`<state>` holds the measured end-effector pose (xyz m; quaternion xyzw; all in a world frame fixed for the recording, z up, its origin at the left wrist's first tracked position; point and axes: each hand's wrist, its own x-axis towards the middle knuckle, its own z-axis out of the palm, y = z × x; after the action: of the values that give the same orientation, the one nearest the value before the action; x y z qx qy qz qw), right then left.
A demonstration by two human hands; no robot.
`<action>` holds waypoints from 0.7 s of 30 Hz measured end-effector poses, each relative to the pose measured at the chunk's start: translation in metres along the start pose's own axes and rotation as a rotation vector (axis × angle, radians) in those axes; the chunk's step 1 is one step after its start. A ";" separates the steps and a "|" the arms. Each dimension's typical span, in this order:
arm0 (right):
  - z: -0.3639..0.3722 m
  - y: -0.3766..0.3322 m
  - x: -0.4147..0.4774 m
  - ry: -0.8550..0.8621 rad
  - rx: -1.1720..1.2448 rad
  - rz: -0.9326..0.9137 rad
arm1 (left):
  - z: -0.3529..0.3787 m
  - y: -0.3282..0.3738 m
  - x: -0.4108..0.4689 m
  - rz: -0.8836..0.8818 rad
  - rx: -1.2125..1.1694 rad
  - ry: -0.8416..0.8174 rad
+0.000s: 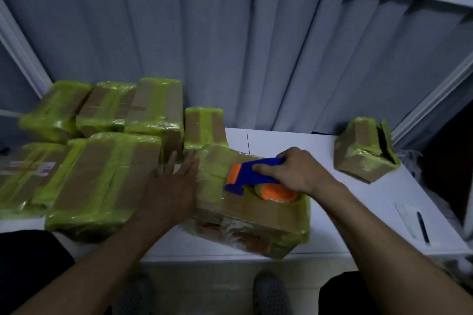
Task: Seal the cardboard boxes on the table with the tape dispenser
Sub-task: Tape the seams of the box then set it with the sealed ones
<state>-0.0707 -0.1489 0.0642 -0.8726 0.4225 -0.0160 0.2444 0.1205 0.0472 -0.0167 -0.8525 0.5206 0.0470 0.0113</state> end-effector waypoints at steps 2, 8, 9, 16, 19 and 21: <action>0.012 -0.007 0.003 0.003 -0.005 -0.008 | -0.006 -0.004 -0.001 -0.010 0.006 -0.039; 0.011 -0.009 0.003 -0.007 -0.009 0.006 | -0.002 0.005 0.000 0.119 -0.074 0.112; 0.012 -0.008 0.003 -0.007 -0.010 0.003 | 0.003 0.011 0.000 0.172 -0.056 0.122; 0.018 -0.006 0.001 0.046 0.018 -0.027 | 0.013 0.023 0.005 0.204 -0.048 0.085; 0.015 -0.006 -0.003 0.033 0.136 -0.029 | 0.015 0.025 0.003 0.191 -0.066 0.102; 0.008 -0.002 -0.007 -0.022 0.238 -0.038 | 0.016 0.027 0.003 0.180 -0.063 0.133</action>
<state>-0.0711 -0.1391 0.0590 -0.8455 0.3982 -0.0610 0.3505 0.0965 0.0329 -0.0325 -0.8034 0.5928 0.0076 -0.0544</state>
